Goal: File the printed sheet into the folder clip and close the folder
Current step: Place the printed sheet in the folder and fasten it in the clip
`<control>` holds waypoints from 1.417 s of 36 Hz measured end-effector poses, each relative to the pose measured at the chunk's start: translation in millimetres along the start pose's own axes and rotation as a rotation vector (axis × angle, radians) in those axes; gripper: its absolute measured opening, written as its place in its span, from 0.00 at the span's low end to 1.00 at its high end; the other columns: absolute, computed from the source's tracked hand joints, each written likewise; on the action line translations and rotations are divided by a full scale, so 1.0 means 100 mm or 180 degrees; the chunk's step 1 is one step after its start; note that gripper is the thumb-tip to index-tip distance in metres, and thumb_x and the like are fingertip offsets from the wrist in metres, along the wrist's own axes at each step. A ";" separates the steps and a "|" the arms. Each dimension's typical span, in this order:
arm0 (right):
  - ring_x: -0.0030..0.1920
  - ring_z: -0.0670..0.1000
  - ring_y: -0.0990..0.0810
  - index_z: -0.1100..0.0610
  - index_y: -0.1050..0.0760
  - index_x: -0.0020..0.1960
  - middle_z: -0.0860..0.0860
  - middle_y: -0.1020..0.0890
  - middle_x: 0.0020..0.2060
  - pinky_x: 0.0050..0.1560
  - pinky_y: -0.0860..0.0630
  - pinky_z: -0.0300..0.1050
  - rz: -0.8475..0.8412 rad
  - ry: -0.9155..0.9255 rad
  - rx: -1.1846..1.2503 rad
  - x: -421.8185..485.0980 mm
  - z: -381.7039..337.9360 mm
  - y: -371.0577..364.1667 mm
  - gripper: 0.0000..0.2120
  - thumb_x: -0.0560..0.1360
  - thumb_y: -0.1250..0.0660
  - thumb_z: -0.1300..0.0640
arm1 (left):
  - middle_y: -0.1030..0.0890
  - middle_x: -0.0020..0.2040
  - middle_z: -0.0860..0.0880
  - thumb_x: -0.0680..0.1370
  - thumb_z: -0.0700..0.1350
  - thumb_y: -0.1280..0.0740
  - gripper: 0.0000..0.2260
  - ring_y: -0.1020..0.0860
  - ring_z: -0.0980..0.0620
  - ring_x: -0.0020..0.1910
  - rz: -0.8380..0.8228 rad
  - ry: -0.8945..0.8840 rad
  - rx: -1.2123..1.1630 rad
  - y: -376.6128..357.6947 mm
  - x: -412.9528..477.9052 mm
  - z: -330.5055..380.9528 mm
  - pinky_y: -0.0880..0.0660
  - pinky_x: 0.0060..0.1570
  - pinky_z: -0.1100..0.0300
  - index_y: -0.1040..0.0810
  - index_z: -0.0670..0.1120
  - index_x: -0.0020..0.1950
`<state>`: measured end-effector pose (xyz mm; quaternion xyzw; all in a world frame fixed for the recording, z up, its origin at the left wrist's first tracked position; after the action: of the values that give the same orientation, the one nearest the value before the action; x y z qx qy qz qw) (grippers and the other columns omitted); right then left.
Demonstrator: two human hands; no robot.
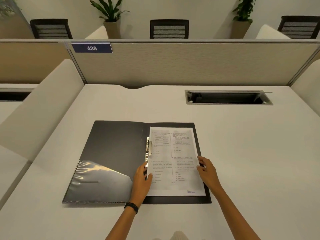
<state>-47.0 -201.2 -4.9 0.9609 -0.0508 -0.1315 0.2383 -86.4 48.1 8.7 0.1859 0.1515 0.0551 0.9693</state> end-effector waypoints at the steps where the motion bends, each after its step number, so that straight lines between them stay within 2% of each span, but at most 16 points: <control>1: 0.60 0.51 0.27 0.57 0.34 0.65 0.56 0.28 0.63 0.55 0.29 0.41 -0.0024 0.0029 -0.0012 -0.01 0.00 0.00 0.17 0.76 0.39 0.63 | 0.28 0.66 0.44 0.78 0.42 0.37 0.19 0.27 0.46 0.64 -0.0017 0.0002 0.0024 0.00 -0.01 0.00 0.27 0.61 0.48 0.35 0.44 0.68; 6: 0.63 0.54 0.28 0.56 0.35 0.67 0.55 0.29 0.65 0.59 0.29 0.46 -0.0129 0.0007 0.0002 -0.03 -0.01 0.04 0.19 0.77 0.39 0.60 | 0.29 0.67 0.43 0.78 0.41 0.38 0.20 0.28 0.45 0.64 -0.0019 0.0001 -0.0044 0.00 -0.05 0.02 0.28 0.62 0.48 0.36 0.44 0.69; 13: 0.59 0.46 0.31 0.54 0.36 0.67 0.53 0.30 0.66 0.56 0.29 0.42 -0.0476 0.0132 -0.0029 -0.18 0.17 0.13 0.19 0.77 0.40 0.60 | 0.29 0.68 0.42 0.78 0.39 0.38 0.19 0.29 0.45 0.66 -0.0101 -0.0011 -0.0079 0.00 -0.15 -0.02 0.29 0.65 0.46 0.36 0.43 0.69; 20: 0.64 0.50 0.30 0.56 0.35 0.67 0.51 0.29 0.64 0.62 0.30 0.47 -0.0415 0.0159 0.0183 -0.31 0.23 0.22 0.18 0.77 0.40 0.61 | 0.30 0.69 0.44 0.78 0.40 0.38 0.20 0.30 0.44 0.67 -0.0111 -0.0045 0.0001 -0.01 -0.21 -0.08 0.30 0.64 0.47 0.37 0.43 0.70; 25: 0.60 0.47 0.30 0.52 0.35 0.65 0.48 0.30 0.61 0.53 0.28 0.34 -0.0571 0.0353 0.0139 -0.44 0.23 0.16 0.17 0.77 0.40 0.62 | 0.31 0.70 0.44 0.78 0.40 0.38 0.22 0.31 0.44 0.68 -0.0119 -0.0098 0.0007 -0.04 -0.27 -0.10 0.31 0.65 0.47 0.39 0.43 0.71; 28: 0.61 0.46 0.31 0.51 0.35 0.64 0.47 0.32 0.61 0.52 0.29 0.31 -0.0567 0.0494 0.0122 -0.47 0.20 0.15 0.17 0.77 0.40 0.63 | 0.30 0.70 0.44 0.78 0.39 0.39 0.21 0.31 0.44 0.68 -0.0103 -0.0059 -0.0075 -0.03 -0.26 -0.11 0.31 0.65 0.47 0.38 0.43 0.71; 31: 0.61 0.47 0.31 0.54 0.35 0.65 0.49 0.33 0.61 0.57 0.29 0.38 -0.0364 0.0523 0.0182 -0.48 0.21 0.17 0.18 0.76 0.39 0.64 | 0.27 0.67 0.44 0.79 0.39 0.39 0.18 0.29 0.45 0.66 0.0020 0.0031 -0.0273 0.02 -0.24 -0.15 0.29 0.64 0.51 0.34 0.44 0.69; 34: 0.60 0.47 0.30 0.51 0.34 0.64 0.47 0.30 0.60 0.52 0.28 0.30 -0.0421 0.0528 0.0280 -0.53 0.26 0.18 0.18 0.76 0.38 0.64 | 0.26 0.65 0.45 0.79 0.38 0.40 0.16 0.28 0.47 0.65 0.0095 0.0028 -0.0293 0.07 -0.23 -0.19 0.29 0.61 0.58 0.31 0.44 0.67; 36: 0.61 0.47 0.29 0.48 0.34 0.63 0.45 0.29 0.59 0.49 0.27 0.25 -0.0551 0.0527 0.0365 -0.57 0.29 0.19 0.18 0.76 0.39 0.64 | 0.26 0.65 0.46 0.79 0.39 0.39 0.17 0.28 0.48 0.64 0.0029 0.0020 -0.0239 0.09 -0.23 -0.22 0.29 0.61 0.58 0.31 0.44 0.68; 38: 0.62 0.48 0.29 0.48 0.35 0.63 0.45 0.30 0.61 0.50 0.28 0.24 -0.0640 0.0549 0.0333 -0.60 0.31 0.20 0.19 0.76 0.38 0.63 | 0.26 0.66 0.47 0.79 0.39 0.39 0.18 0.28 0.51 0.64 -0.0116 0.0021 -0.0166 0.11 -0.25 -0.25 0.29 0.62 0.59 0.33 0.44 0.69; 42: 0.65 0.48 0.32 0.48 0.36 0.65 0.46 0.33 0.65 0.55 0.29 0.25 -0.0847 0.0671 0.0052 -0.60 0.34 0.23 0.23 0.74 0.34 0.61 | 0.30 0.64 0.54 0.77 0.38 0.36 0.23 0.30 0.54 0.64 -0.0456 -0.0183 0.0065 0.12 -0.32 -0.29 0.34 0.61 0.68 0.38 0.47 0.71; 44: 0.65 0.47 0.33 0.46 0.37 0.65 0.46 0.35 0.66 0.56 0.30 0.26 -0.0905 0.0726 -0.0134 -0.59 0.34 0.24 0.25 0.72 0.32 0.59 | 0.30 0.66 0.54 0.77 0.38 0.36 0.24 0.30 0.51 0.66 -0.0489 -0.0242 0.0272 0.11 -0.34 -0.31 0.34 0.62 0.65 0.38 0.46 0.71; 46: 0.65 0.47 0.34 0.44 0.38 0.65 0.45 0.36 0.67 0.57 0.30 0.28 -0.0944 0.0750 -0.0247 -0.58 0.35 0.23 0.27 0.71 0.30 0.58 | 0.32 0.70 0.48 0.76 0.39 0.35 0.25 0.31 0.47 0.69 -0.0492 -0.0251 0.0508 0.10 -0.34 -0.32 0.32 0.64 0.57 0.39 0.45 0.72; 51: 0.67 0.46 0.38 0.42 0.40 0.66 0.46 0.41 0.69 0.56 0.34 0.20 -0.1050 0.0820 -0.0549 -0.56 0.38 0.21 0.31 0.70 0.29 0.60 | 0.38 0.75 0.46 0.76 0.43 0.34 0.28 0.36 0.45 0.72 -0.0509 -0.0322 0.1013 0.06 -0.33 -0.31 0.33 0.67 0.51 0.42 0.47 0.74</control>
<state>-111.9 -228.2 -14.8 0.9411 0.1494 -0.0488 0.2994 -127.4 59.2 -7.8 0.3268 0.1237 -0.0562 0.9353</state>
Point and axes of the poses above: each hand's wrist, its own x-axis towards the middle knuckle, its own y-axis out of the back of the hand, z = x × y, the point moved 1 cm from there along x, towards the middle knuckle
